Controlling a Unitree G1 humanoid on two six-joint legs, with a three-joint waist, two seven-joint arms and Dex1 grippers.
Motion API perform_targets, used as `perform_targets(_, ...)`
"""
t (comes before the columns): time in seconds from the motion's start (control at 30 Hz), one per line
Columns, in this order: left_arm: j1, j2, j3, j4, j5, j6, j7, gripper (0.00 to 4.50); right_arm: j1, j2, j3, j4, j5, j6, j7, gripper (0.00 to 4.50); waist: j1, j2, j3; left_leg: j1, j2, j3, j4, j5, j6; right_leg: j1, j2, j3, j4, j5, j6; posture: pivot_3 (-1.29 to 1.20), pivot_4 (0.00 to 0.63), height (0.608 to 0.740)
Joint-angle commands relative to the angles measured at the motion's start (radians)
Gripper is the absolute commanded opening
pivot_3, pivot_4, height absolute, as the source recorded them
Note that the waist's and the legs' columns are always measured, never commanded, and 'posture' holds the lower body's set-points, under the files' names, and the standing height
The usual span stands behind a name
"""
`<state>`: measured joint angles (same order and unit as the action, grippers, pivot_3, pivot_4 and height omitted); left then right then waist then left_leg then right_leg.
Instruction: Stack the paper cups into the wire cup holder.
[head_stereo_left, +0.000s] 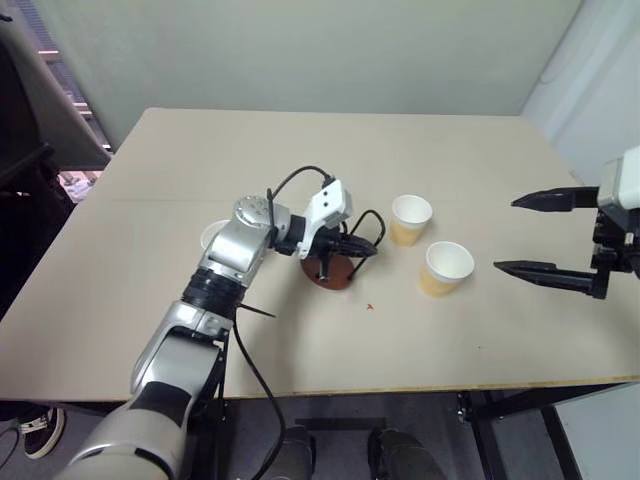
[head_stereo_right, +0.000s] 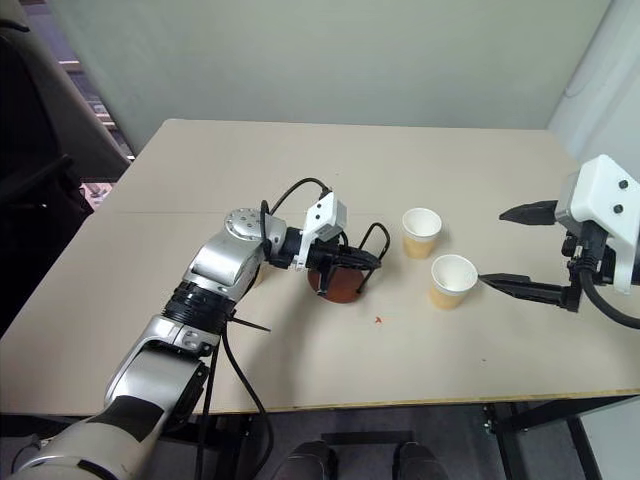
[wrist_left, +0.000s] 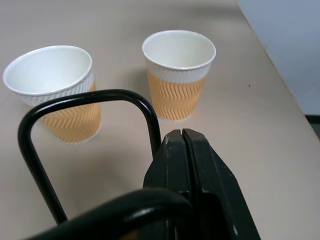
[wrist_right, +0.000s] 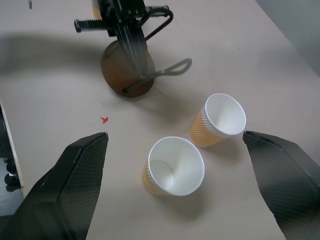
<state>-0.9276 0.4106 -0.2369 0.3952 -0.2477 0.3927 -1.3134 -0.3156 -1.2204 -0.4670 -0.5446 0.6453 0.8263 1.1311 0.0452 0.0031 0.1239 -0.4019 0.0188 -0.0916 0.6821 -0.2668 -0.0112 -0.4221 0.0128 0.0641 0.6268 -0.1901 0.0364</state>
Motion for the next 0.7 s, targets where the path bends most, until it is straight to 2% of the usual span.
perform_targets(0.03, 0.027, 0.016, 0.041, -0.106, -0.083, 0.05, -0.058, 0.04, -0.015, -0.021, -0.027, 0.005, 0.009, -0.019, -0.013, 4.5, 0.0, 0.0, 0.0, 0.0, 0.0, 0.0, 0.0, 0.0, 0.0, 0.0, 0.0, 0.0, 0.0, 0.0, 0.0, 0.0, 0.15, 0.74)
perform_targets(0.23, 0.077, 0.068, 0.065, -0.156, -0.08, 0.075, -0.023, 0.04, -0.028, -0.027, 0.002, 0.023, 0.006, -0.04, -0.011, 4.5, 0.001, 0.0, 0.0, 0.0, -0.001, 0.001, 0.001, 0.003, -0.005, 0.0, -0.001, 0.002, 0.0, -0.002, 0.003, 0.0, 0.15, 0.74)
perform_targets(0.47, 0.211, 0.124, 0.036, -0.208, 0.007, 0.026, 0.091, 0.04, -0.057, -0.032, 0.05, 0.057, -0.001, -0.072, -0.011, 4.5, 0.0, 0.001, 0.0, 0.001, -0.002, 0.002, 0.0, 0.002, -0.004, 0.0, -0.001, 0.005, 0.0, -0.003, 0.004, 0.0, 0.15, 0.74)
perform_targets(0.57, 0.249, 0.123, 0.047, -0.243, -0.012, 0.072, 0.113, 0.63, -0.075, -0.034, 0.071, 0.069, 0.0, -0.082, -0.009, 4.5, 0.002, 0.001, 0.0, 0.001, -0.002, 0.003, 0.0, 0.002, -0.004, 0.0, -0.001, 0.005, 0.0, -0.003, 0.004, 0.0, 0.15, 0.74)
perform_targets(0.7, 0.278, 0.136, 0.057, -0.255, 0.016, 0.039, 0.16, 2.03, -0.087, -0.036, 0.091, 0.083, -0.004, -0.095, -0.005, 4.5, 0.0, 0.001, 0.0, 0.001, -0.003, 0.003, 0.0, -0.001, 0.002, 0.0, -0.002, 0.006, 0.0, -0.003, 0.004, 0.0, 0.15, 0.74)
